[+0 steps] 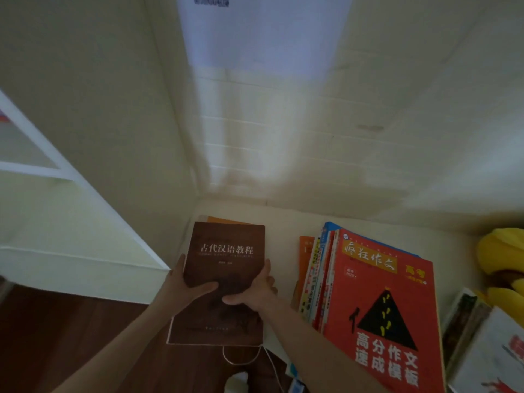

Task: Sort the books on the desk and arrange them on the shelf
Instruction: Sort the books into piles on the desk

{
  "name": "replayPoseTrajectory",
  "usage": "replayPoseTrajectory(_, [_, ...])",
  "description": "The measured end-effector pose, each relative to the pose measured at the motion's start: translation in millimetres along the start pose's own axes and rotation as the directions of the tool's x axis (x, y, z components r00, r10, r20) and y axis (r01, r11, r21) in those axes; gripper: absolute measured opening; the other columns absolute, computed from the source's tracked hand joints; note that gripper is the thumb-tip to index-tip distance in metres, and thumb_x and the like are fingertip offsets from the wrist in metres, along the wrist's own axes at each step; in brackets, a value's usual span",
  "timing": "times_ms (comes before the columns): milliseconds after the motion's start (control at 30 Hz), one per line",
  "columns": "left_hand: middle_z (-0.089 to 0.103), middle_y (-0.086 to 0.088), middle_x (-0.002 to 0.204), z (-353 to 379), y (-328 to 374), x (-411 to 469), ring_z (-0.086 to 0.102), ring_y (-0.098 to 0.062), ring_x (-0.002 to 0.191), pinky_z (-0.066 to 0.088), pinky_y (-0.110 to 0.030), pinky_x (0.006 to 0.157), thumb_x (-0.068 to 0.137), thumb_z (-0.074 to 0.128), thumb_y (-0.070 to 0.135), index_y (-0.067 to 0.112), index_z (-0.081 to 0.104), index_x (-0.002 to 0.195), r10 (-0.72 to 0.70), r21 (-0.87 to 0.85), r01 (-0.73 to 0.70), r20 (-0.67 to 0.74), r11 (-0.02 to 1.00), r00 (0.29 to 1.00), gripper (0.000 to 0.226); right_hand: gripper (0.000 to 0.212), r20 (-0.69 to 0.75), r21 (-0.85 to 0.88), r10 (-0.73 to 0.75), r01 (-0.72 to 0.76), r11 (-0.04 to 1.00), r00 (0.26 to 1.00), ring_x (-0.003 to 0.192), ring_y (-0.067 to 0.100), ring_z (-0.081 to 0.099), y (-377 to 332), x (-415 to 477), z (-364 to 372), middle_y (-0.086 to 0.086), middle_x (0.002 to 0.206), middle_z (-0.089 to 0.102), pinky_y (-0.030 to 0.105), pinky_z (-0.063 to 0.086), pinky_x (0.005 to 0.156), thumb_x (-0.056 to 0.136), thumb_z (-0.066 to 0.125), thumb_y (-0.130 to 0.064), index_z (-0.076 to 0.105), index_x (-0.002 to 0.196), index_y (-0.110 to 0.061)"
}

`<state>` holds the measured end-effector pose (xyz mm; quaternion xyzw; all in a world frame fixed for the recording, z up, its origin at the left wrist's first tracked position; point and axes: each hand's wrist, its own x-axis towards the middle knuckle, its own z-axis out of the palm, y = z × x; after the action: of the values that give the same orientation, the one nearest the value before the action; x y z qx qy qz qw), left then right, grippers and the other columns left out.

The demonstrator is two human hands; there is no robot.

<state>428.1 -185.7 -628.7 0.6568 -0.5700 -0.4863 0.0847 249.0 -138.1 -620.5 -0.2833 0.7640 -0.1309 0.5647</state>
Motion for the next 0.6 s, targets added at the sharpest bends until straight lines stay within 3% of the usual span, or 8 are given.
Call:
replayPoseTrajectory(133, [0.061,-0.002,0.123,0.0,-1.7,5.9,0.06,-0.024,0.109,0.05,-0.043,0.094,0.047,0.083,0.066,0.021,0.042,0.136,-0.051,-0.043,0.05,-0.025,0.998,0.998,0.109,0.133,-0.053,0.114,0.043,-0.037,0.993,0.998,0.146,0.036,0.012,-0.1,10.5,-0.1,0.014,0.158,0.009,0.049,0.02,0.118,0.07,0.085,-0.012,-0.021,0.15,-0.021])
replayPoseTrajectory(267, [0.068,-0.008,0.11,-6.9,-3.2,13.7,0.064,-0.026,0.099,0.051,-0.04,0.093,0.067,0.084,0.038,0.009,0.059,0.124,-0.139,-0.146,0.138,-0.001,0.98,0.99,0.068,0.107,-0.104,0.167,0.071,-0.053,0.985,0.992,0.138,0.035,0.03,6.5,22.0,-1.8,0.014,0.149,0.027,0.048,0.032,0.113,0.073,0.082,-0.009,0.008,0.151,-0.011])
replayPoseTrajectory(433, [0.06,-0.013,0.113,0.2,4.8,5.9,0.06,-0.031,0.1,0.048,-0.041,0.09,0.078,0.071,-0.004,0.004,0.048,0.128,-0.113,-0.329,0.097,-0.029,0.939,0.993,0.056,0.067,-0.146,0.123,-0.002,0.02,0.992,0.989,0.123,0.033,0.046,3.6,20.6,2.8,0.016,0.137,0.04,0.044,0.044,0.104,0.087,0.06,-0.004,0.021,0.141,-0.009])
replayPoseTrajectory(600, [0.062,-0.016,0.111,-18.7,31.7,-7.0,0.062,-0.027,0.09,0.051,-0.034,0.075,0.082,0.066,-0.005,0.013,0.047,0.127,0.05,-0.367,-0.064,-0.046,0.928,0.998,0.053,0.055,-0.158,0.121,-0.194,0.214,0.969,0.968,0.116,0.029,0.051,-13.1,-10.5,-21.6,0.015,0.134,0.043,0.038,0.048,0.097,0.088,0.053,0.002,0.028,0.136,-0.011])
